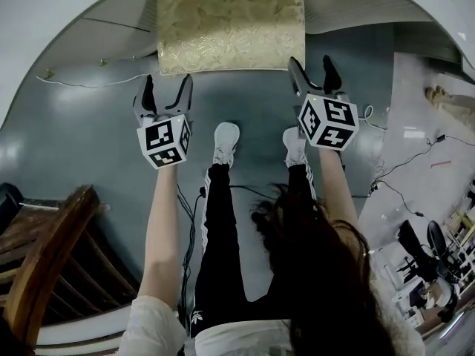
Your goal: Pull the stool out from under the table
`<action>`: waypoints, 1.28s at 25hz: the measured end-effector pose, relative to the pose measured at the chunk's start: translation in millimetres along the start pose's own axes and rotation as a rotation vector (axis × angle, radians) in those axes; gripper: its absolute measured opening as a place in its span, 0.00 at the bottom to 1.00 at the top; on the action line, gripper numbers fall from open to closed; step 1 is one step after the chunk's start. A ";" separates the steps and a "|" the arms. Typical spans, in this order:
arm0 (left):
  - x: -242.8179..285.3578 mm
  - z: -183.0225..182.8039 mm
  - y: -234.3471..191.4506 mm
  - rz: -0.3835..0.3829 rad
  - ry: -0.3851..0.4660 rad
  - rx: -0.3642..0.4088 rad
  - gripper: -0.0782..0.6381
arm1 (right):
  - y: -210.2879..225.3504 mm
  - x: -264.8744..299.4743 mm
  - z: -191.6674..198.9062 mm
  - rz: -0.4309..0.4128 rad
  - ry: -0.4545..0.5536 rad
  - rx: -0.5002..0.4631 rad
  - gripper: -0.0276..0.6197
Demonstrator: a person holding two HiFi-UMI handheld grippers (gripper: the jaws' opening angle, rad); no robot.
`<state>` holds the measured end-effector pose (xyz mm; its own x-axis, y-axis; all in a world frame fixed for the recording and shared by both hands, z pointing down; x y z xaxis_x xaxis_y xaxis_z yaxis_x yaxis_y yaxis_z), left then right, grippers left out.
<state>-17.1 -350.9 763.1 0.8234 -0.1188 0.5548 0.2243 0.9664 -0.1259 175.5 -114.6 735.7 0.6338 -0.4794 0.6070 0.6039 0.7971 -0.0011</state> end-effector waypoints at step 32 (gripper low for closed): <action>97.2 123.0 -40.0 0.052 -0.327 0.061 0.61 | 2.9 90.2 156.2 -0.007 -0.305 -0.176 0.55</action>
<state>-10.2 -373.1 923.2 0.6202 0.0009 0.7844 0.1464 0.9823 -0.1169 159.0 -98.2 914.5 0.4721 -0.3315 0.8168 0.6982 0.7063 -0.1169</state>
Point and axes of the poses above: the fingertips, and each gripper's own axes: x forward along the fingers, y to its right, z out of its underside, the point moved 1 cm from there along -x, backward along the fingers, and after that the axes turned 10 degrees about z, right-handed, at the moved point
